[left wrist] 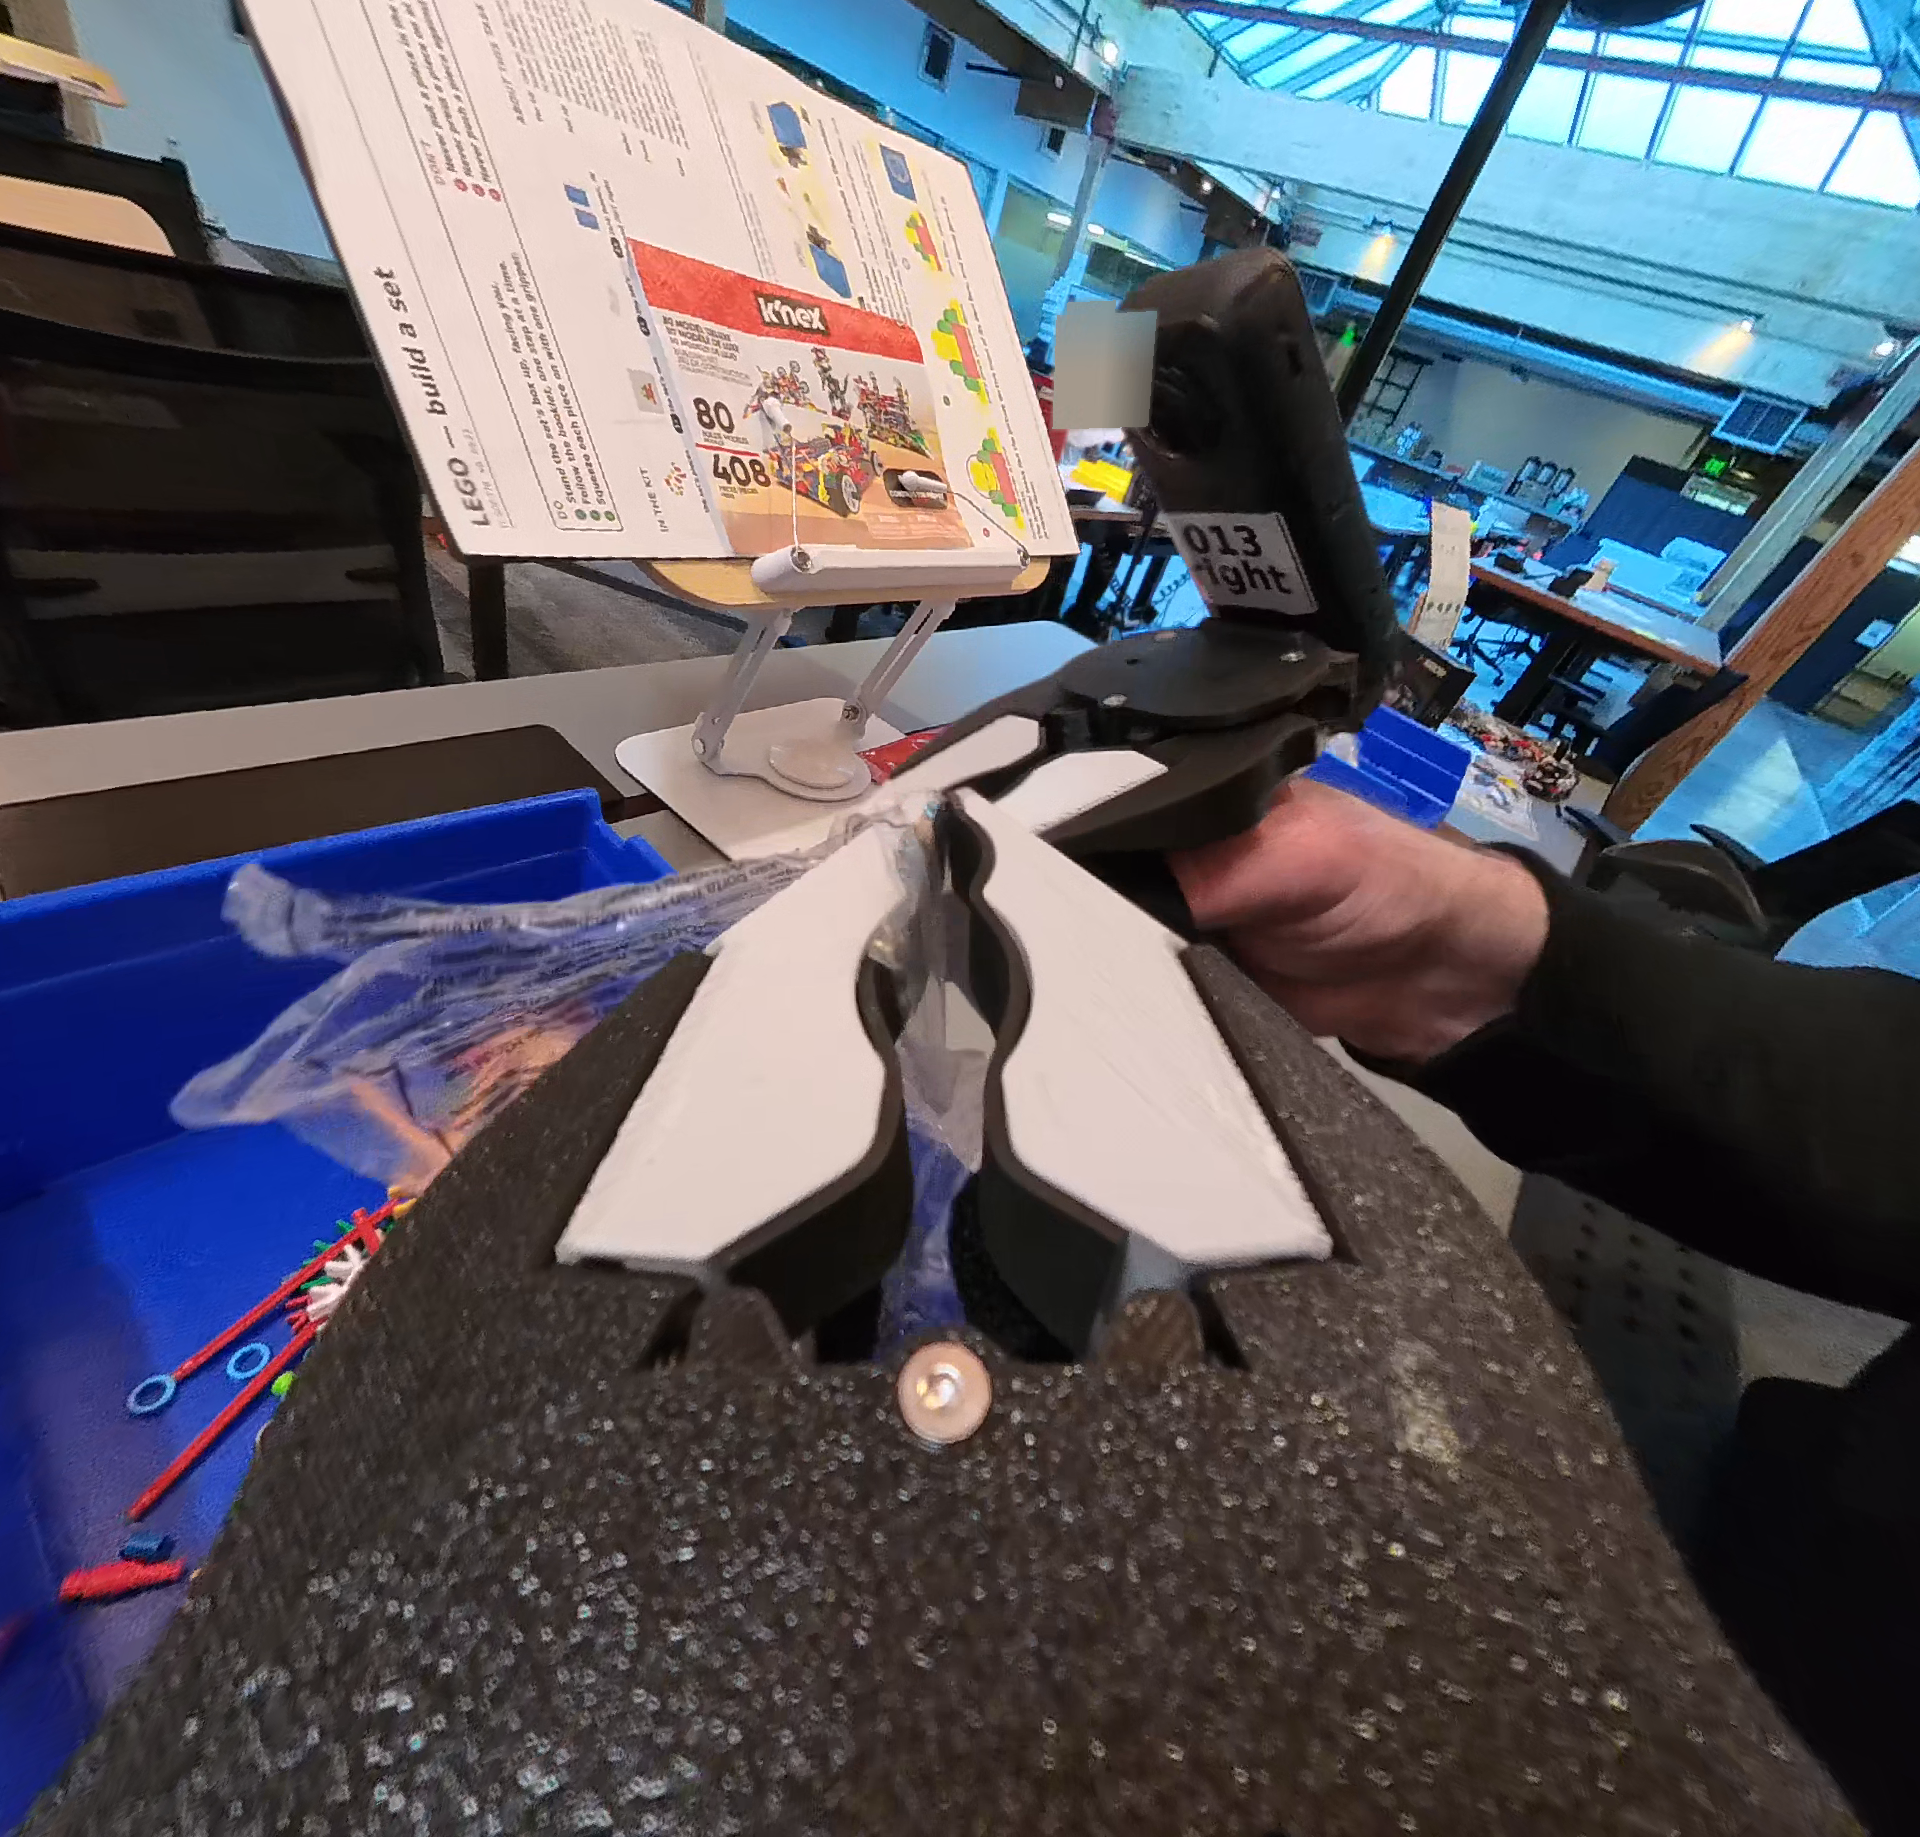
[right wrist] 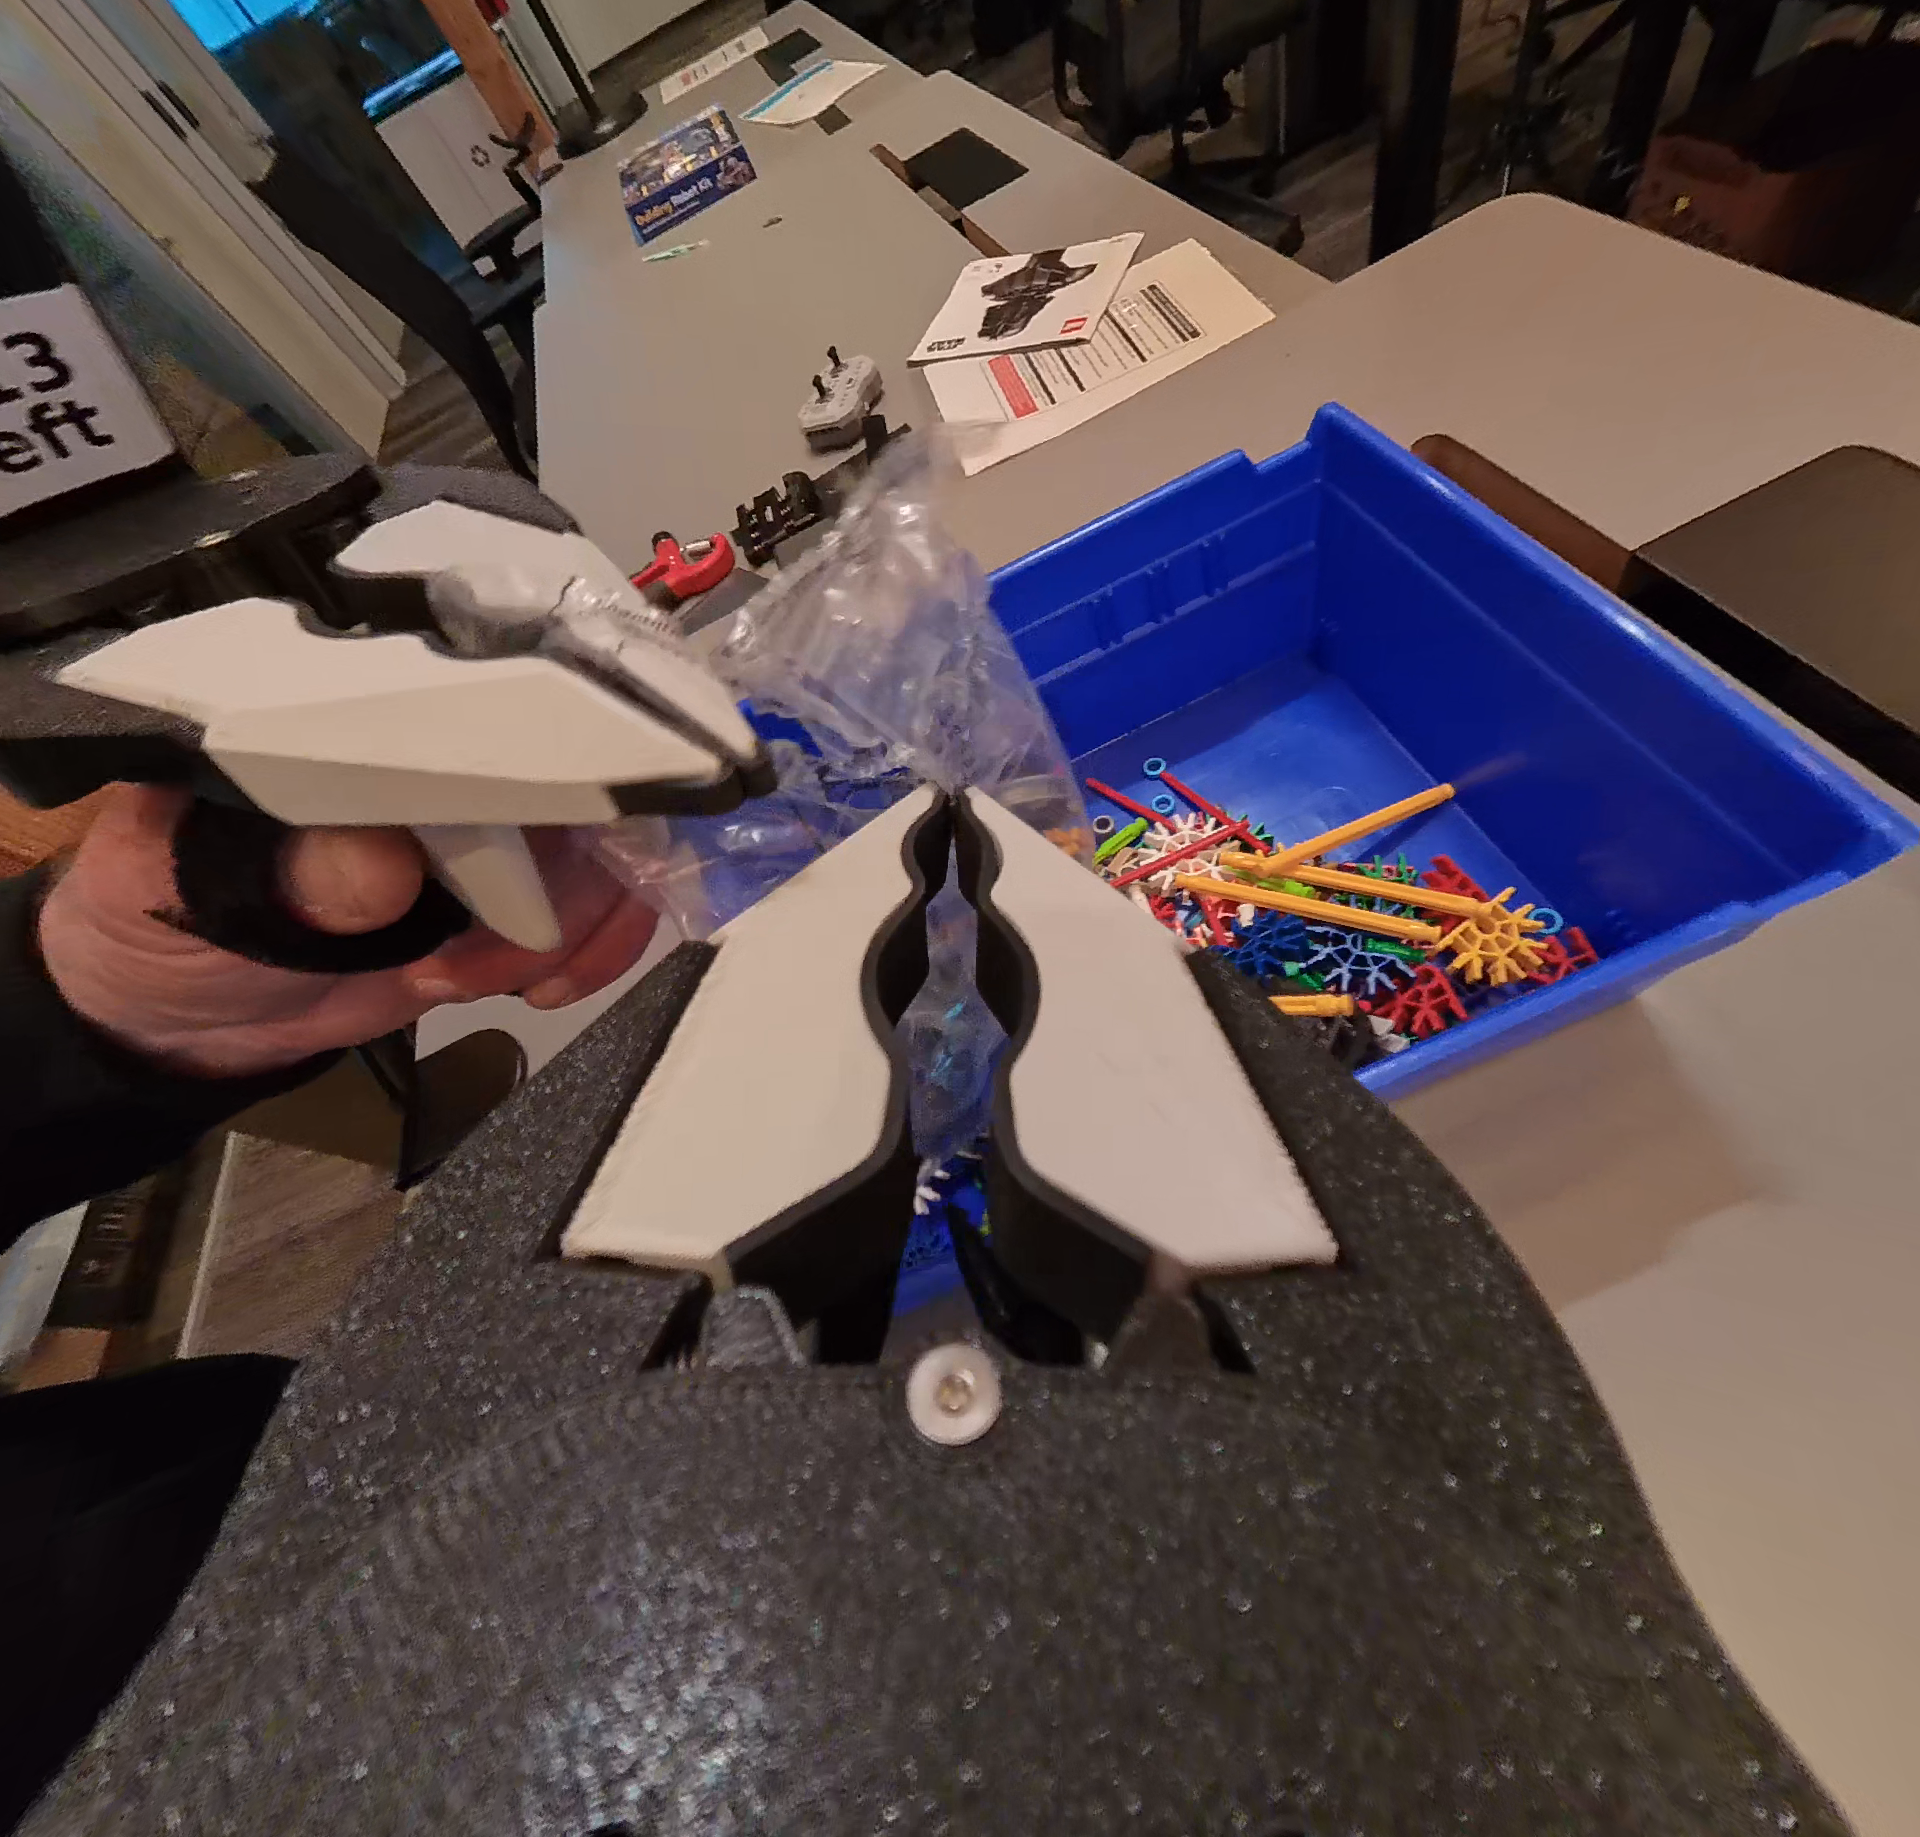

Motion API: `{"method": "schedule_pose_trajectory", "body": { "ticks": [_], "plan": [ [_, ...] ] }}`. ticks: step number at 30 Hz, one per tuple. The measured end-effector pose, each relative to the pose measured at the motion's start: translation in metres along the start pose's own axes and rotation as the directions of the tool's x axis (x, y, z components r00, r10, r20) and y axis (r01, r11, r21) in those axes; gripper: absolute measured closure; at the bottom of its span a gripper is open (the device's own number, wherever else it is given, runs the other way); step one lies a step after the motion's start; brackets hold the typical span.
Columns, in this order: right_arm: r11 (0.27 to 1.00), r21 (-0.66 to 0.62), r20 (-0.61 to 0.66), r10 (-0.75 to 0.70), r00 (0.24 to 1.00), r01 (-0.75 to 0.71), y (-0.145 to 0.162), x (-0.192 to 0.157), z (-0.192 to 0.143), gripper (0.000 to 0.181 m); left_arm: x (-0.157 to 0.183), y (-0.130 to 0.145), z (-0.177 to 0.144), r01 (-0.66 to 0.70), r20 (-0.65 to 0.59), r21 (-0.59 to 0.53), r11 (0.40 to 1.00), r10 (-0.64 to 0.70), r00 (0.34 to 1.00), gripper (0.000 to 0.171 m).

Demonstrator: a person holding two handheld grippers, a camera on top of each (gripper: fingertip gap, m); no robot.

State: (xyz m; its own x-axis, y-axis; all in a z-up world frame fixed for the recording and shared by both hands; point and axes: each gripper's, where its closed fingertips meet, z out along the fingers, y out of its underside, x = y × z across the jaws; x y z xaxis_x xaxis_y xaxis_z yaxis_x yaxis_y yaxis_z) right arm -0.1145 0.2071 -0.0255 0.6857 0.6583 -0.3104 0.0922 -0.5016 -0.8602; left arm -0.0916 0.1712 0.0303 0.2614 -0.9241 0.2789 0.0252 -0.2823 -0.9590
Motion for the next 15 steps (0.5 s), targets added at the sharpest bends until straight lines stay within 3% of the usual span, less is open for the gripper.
{"method": "schedule_pose_trajectory", "body": {
  "ticks": [7, 11, 13, 15],
  "plan": [
    [0.999, -0.022, -0.029, -0.048, 0.998, 0.047, -0.004, 0.003, 0.010, 0.181, 0.004, 0.006, -0.002, 0.009, -0.011, -0.019, 1.000, -0.009, 1.000, 0.171],
    [0.999, 0.053, 0.049, 0.007, 0.999, -0.009, -0.015, -0.008, 0.005, 0.181, 0.005, -0.001, -0.010, 0.023, -0.041, -0.009, 1.000, -0.024, 0.999, 0.171],
    [0.994, 0.084, 0.103, 0.057, 0.993, -0.066, -0.016, -0.008, 0.000, 0.181, -0.004, 0.004, -0.017, 0.027, -0.004, -0.044, 0.999, -0.027, 1.000, 0.139],
    [0.990, 0.098, 0.137, 0.083, 0.987, -0.097, -0.017, -0.009, -0.004, 0.181, -0.011, 0.006, -0.028, 0.027, 0.020, -0.041, 0.999, -0.026, 0.999, 0.135]
  ]
}}
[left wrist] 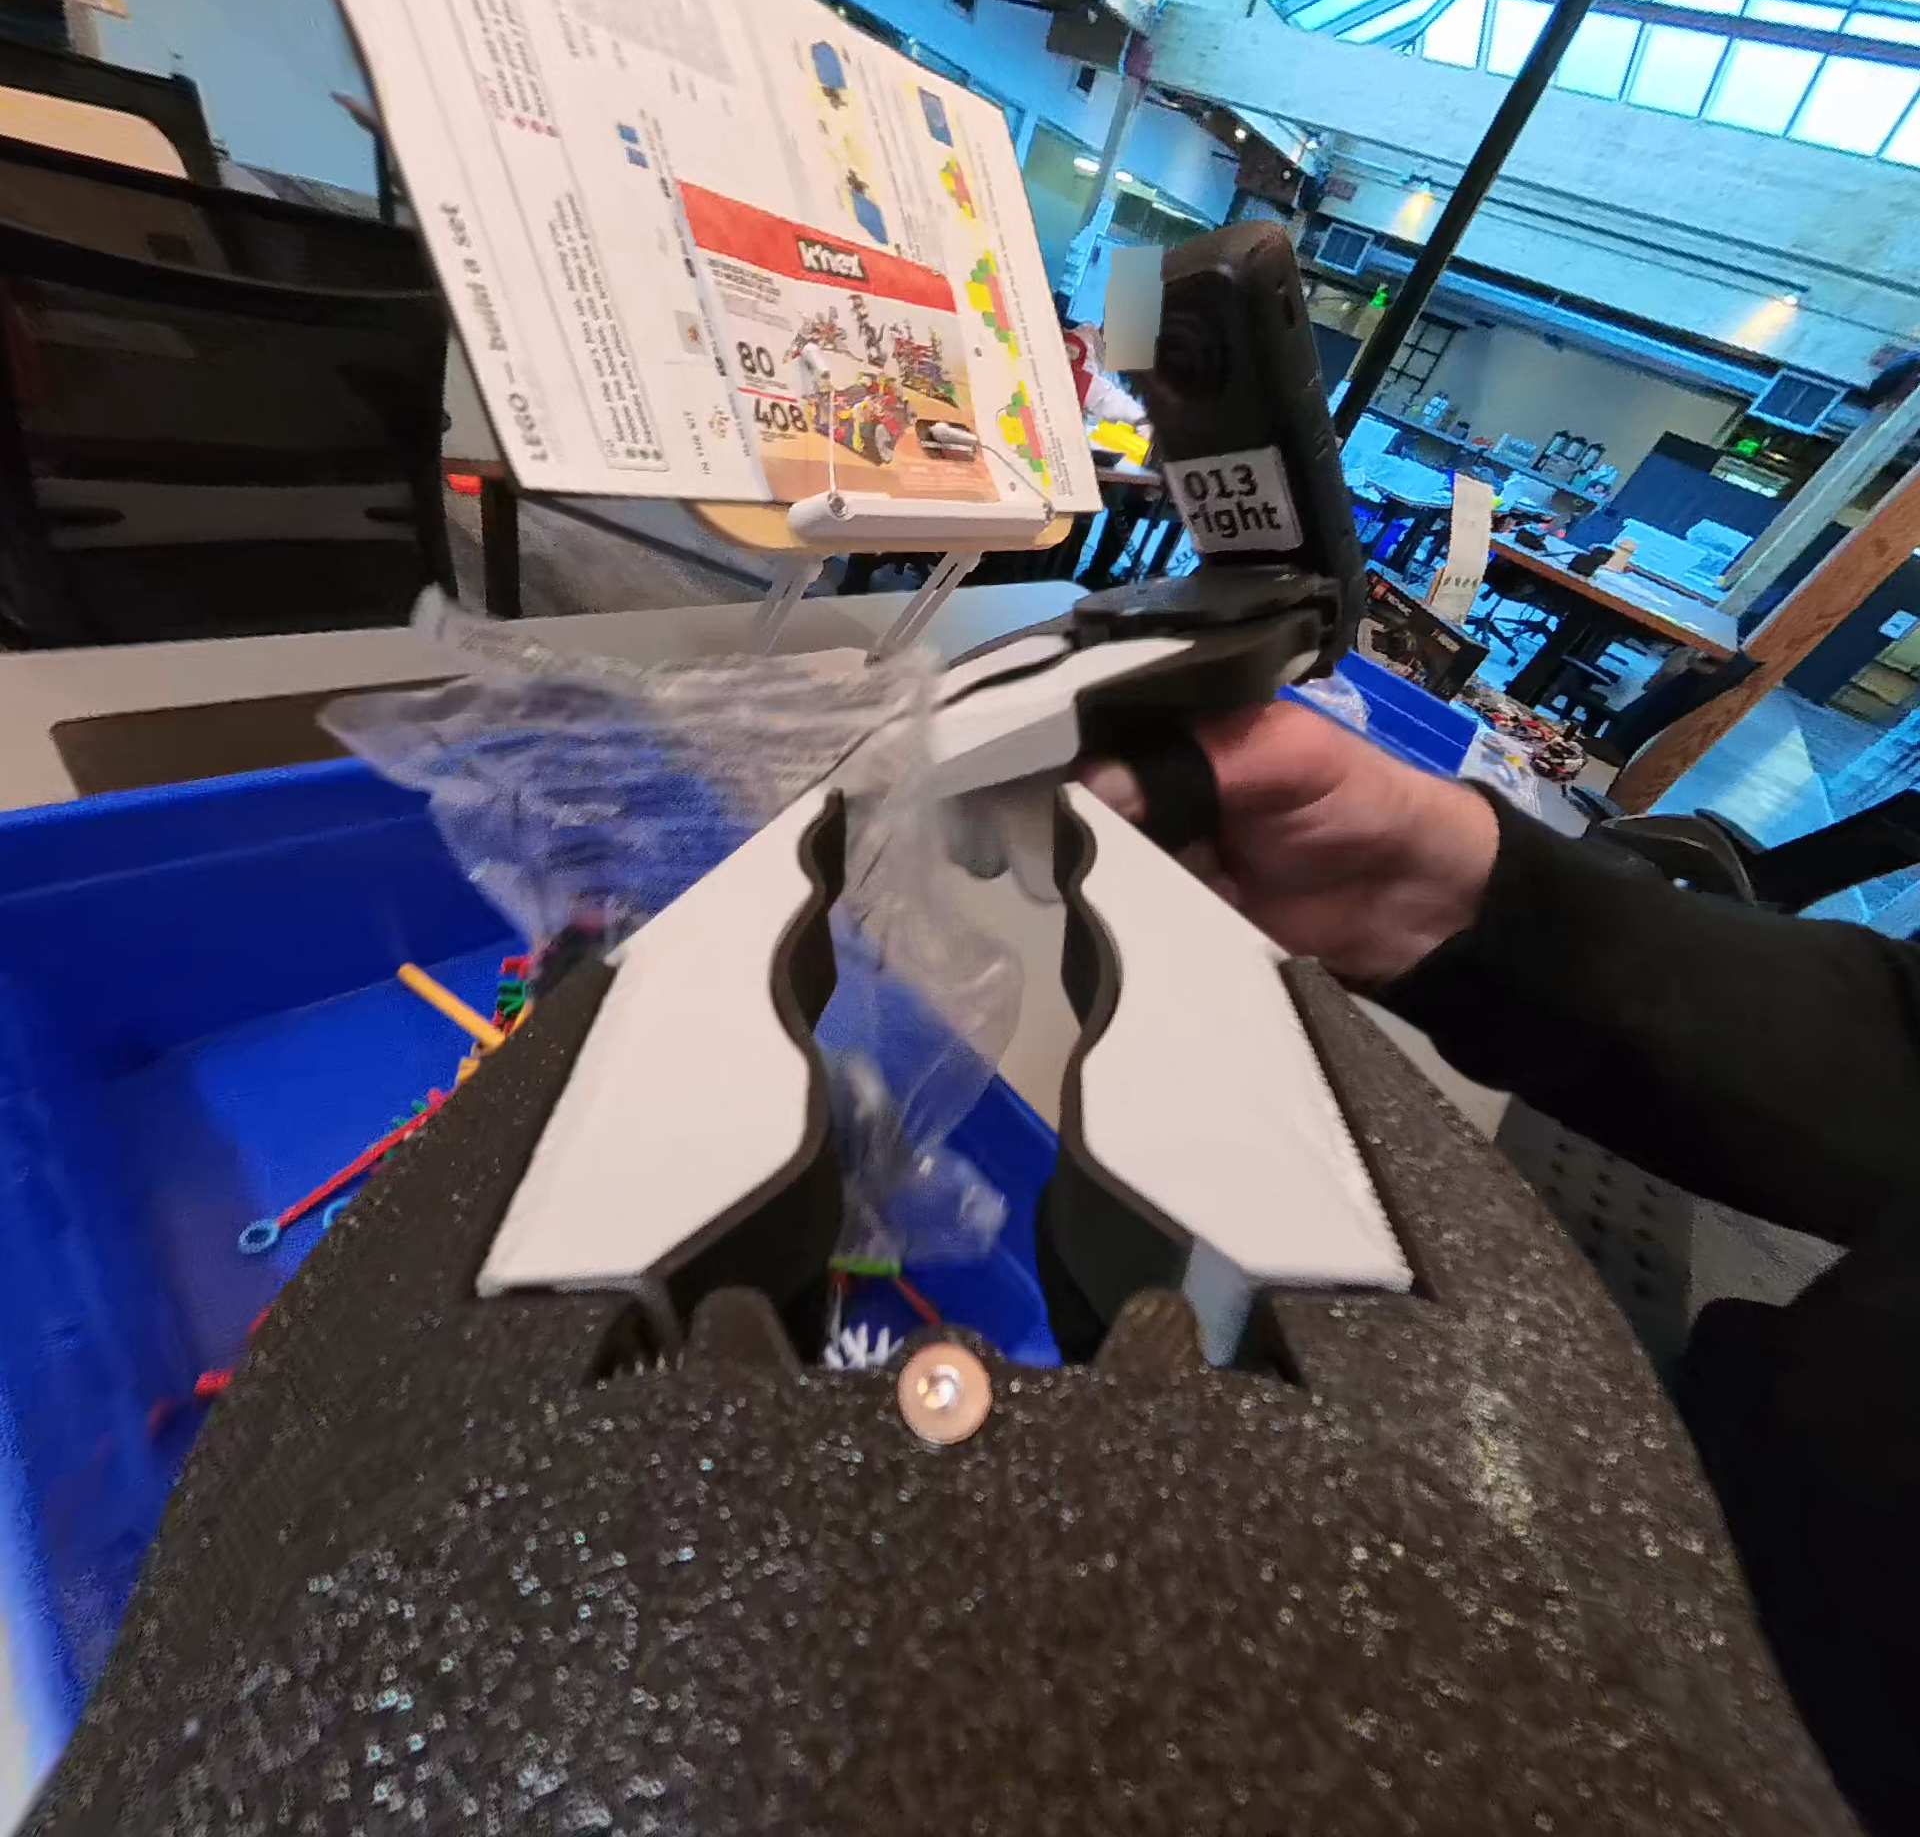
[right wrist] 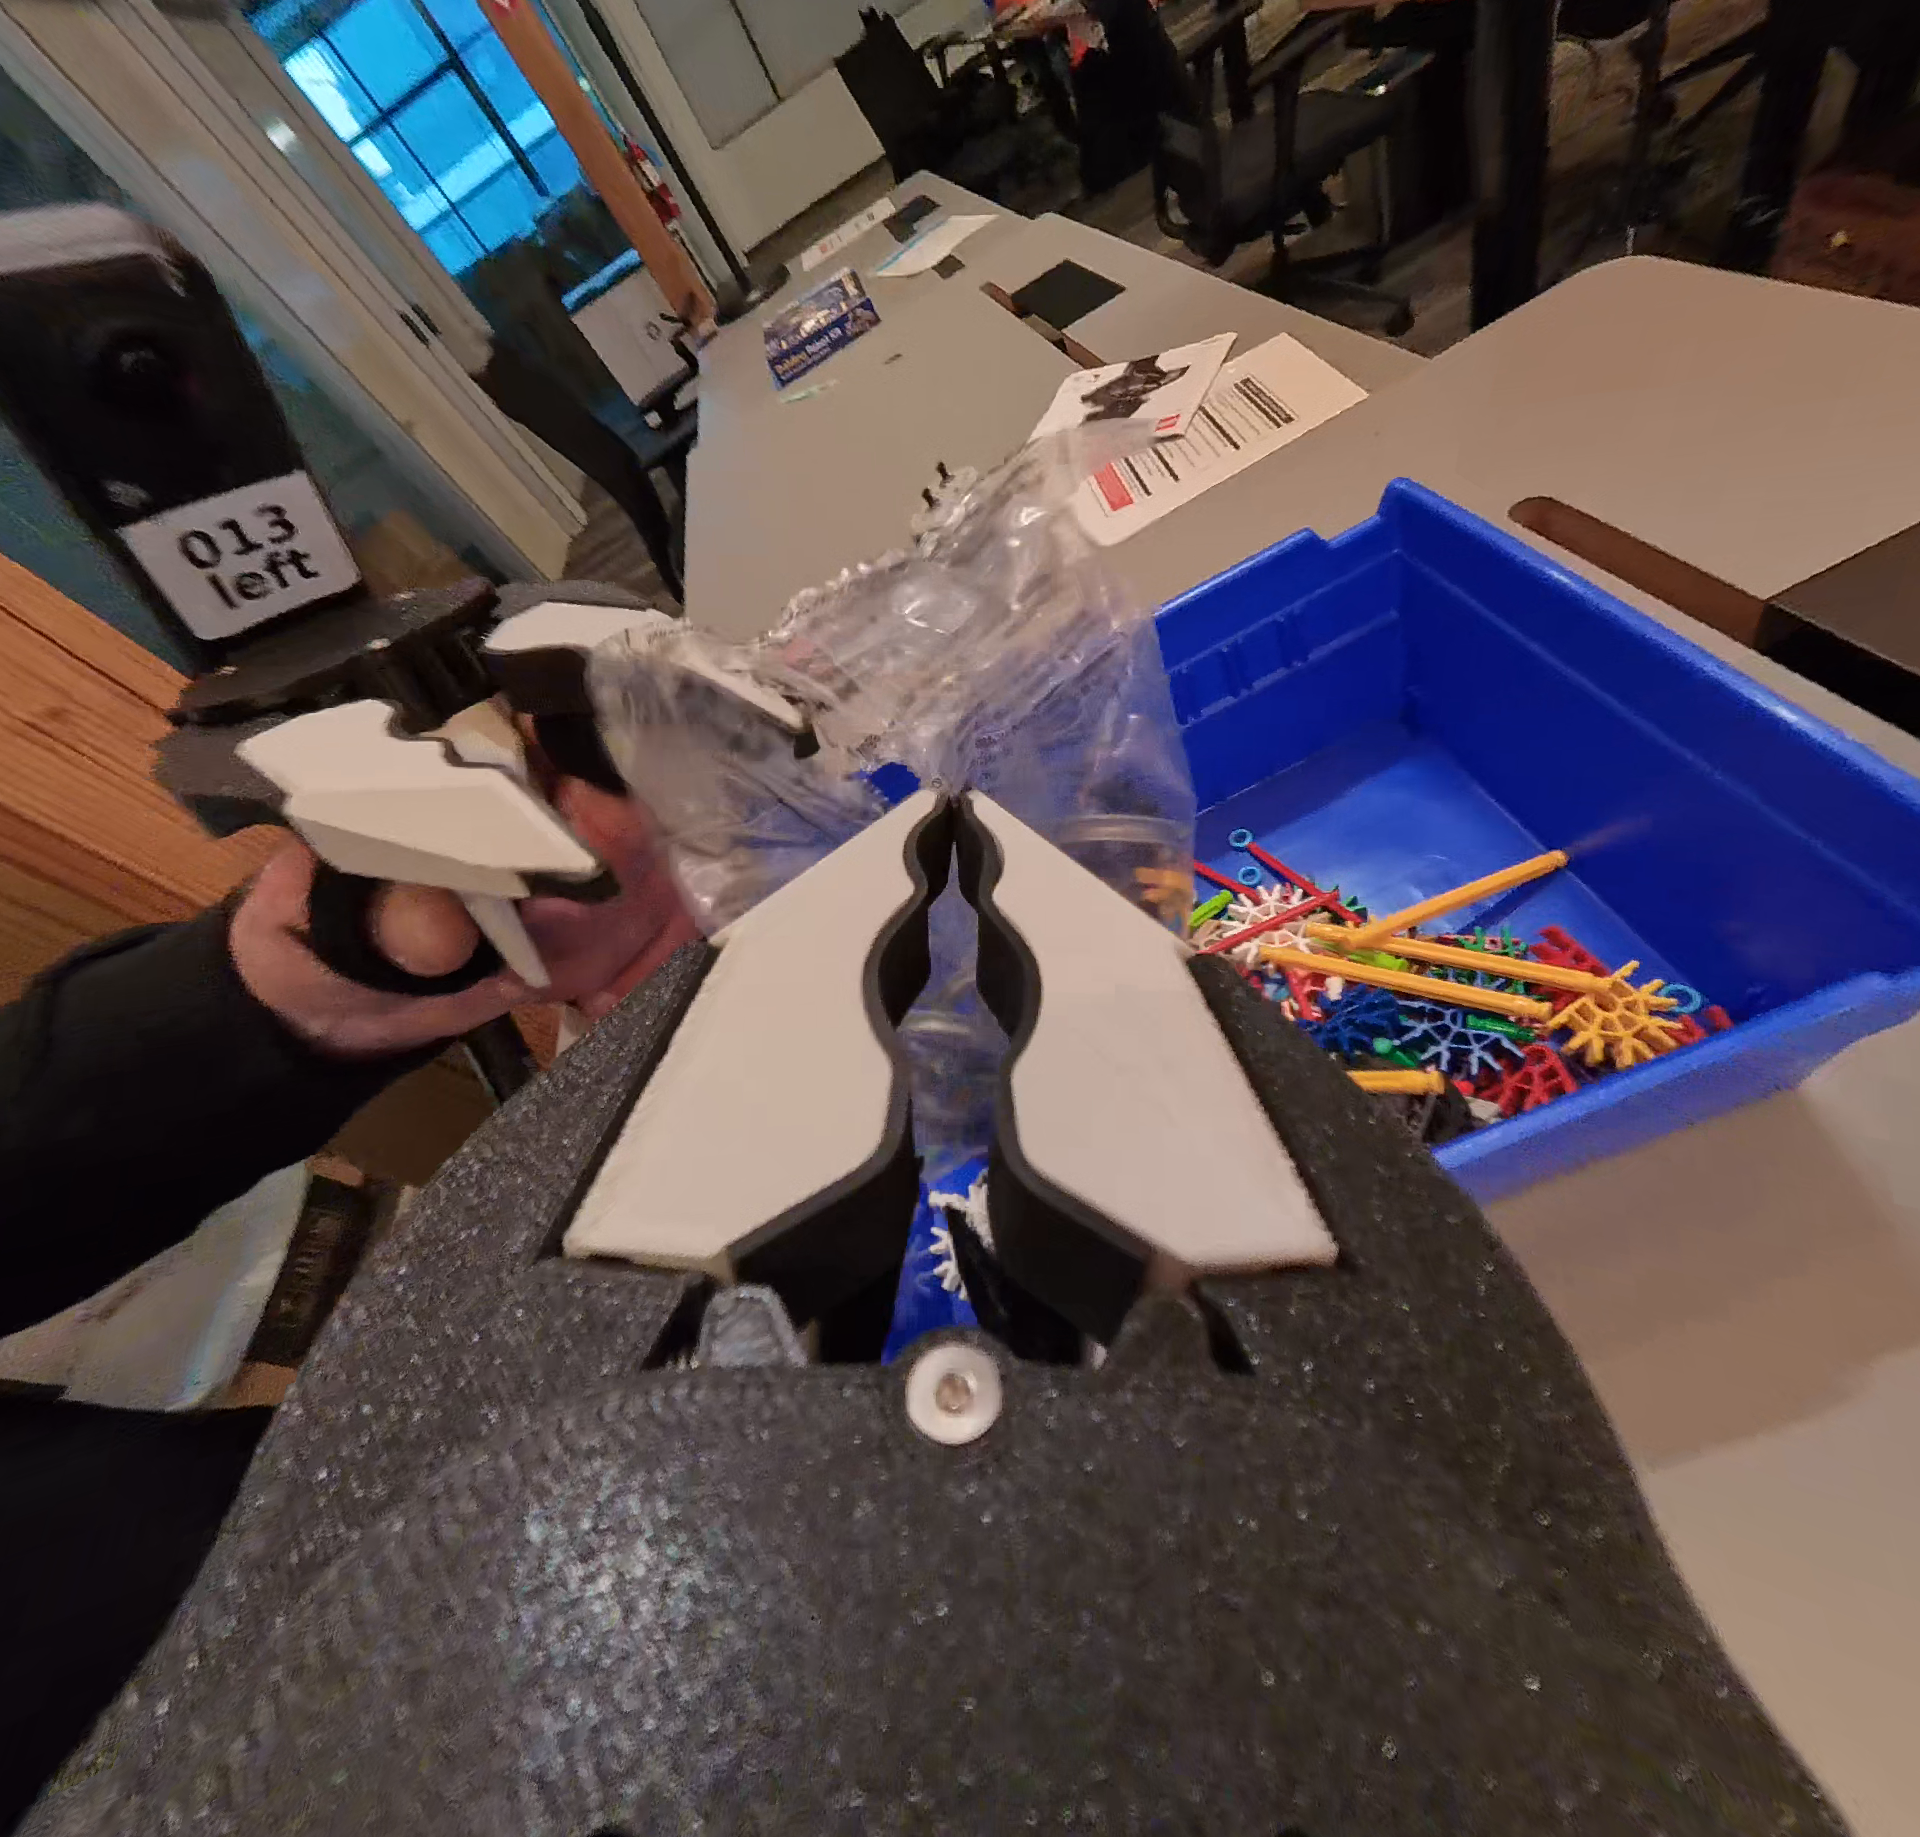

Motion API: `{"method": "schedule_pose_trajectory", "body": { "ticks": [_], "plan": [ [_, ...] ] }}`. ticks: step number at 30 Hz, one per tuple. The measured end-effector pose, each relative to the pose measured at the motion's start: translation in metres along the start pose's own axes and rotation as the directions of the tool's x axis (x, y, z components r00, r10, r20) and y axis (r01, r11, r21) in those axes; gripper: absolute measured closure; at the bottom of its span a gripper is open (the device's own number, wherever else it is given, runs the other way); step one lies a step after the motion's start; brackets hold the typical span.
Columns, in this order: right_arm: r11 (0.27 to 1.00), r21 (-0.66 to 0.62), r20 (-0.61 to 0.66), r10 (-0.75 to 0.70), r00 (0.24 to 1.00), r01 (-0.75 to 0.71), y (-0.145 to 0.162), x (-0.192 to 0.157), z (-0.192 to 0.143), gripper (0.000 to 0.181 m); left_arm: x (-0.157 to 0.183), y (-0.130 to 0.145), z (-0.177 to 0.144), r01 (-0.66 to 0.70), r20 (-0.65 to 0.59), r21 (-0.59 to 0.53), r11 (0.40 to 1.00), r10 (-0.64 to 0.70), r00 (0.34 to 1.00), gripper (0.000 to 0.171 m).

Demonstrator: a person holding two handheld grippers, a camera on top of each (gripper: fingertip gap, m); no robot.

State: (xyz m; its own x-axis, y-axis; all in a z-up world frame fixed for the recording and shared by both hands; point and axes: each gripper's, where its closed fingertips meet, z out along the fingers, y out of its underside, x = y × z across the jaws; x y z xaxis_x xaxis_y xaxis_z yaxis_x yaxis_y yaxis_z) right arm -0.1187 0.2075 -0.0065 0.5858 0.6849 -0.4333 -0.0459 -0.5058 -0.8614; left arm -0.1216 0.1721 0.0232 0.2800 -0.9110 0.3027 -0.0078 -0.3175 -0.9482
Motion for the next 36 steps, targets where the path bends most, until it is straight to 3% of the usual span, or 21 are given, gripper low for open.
{"method": "schedule_pose_trajectory", "body": {
  "ticks": [2, 10, 12, 15, 17, 24, 31, 36],
  "plan": [
    [1.000, 0.011, 0.029, 0.016, 0.999, -0.016, -0.001, -0.004, -0.003, 0.181, -0.003, 0.006, -0.009, 0.034, -0.013, -0.009, 0.999, -0.034, 0.999, 0.128],
    [1.000, 0.023, 0.086, 0.006, 0.996, -0.008, 0.000, -0.023, -0.007, 0.181, -0.011, 0.002, -0.015, 0.161, -0.084, 0.018, 0.987, -0.159, 0.984, 0.142],
    [1.000, 0.023, 0.079, 0.000, 0.997, -0.001, 0.000, -0.024, -0.009, 0.181, -0.011, 0.000, -0.014, 0.196, -0.111, 0.020, 0.980, -0.193, 0.975, 0.136],
    [1.000, 0.023, 0.062, -0.013, 0.998, 0.011, 0.000, -0.026, -0.011, 0.181, 0.001, 0.015, -0.004, 0.186, -0.130, -0.082, 0.979, -0.195, 0.972, 0.121],
    [0.999, 0.017, 0.042, -0.031, 0.999, 0.031, 0.001, -0.027, -0.010, 0.181, 0.004, 0.024, 0.007, 0.142, -0.080, -0.133, 0.981, -0.153, 0.985, 0.120],
    [0.998, 0.022, 0.037, -0.051, 0.998, 0.051, -0.002, -0.031, -0.013, 0.181, -0.001, 0.021, 0.010, 0.082, -0.016, -0.097, 0.992, -0.084, 0.996, 0.169],
    [0.988, 0.000, -0.080, -0.155, 0.985, 0.156, -0.005, -0.023, -0.020, 0.180, -0.007, 0.017, 0.005, 0.085, 0.023, -0.084, 0.993, -0.084, 0.996, 0.171],
    [0.987, -0.042, -0.080, -0.159, 0.984, 0.156, 0.001, -0.023, -0.016, 0.170, -0.005, 0.017, 0.005, 0.060, 0.035, -0.092, 0.994, -0.057, 0.998, 0.171]
  ]
}}
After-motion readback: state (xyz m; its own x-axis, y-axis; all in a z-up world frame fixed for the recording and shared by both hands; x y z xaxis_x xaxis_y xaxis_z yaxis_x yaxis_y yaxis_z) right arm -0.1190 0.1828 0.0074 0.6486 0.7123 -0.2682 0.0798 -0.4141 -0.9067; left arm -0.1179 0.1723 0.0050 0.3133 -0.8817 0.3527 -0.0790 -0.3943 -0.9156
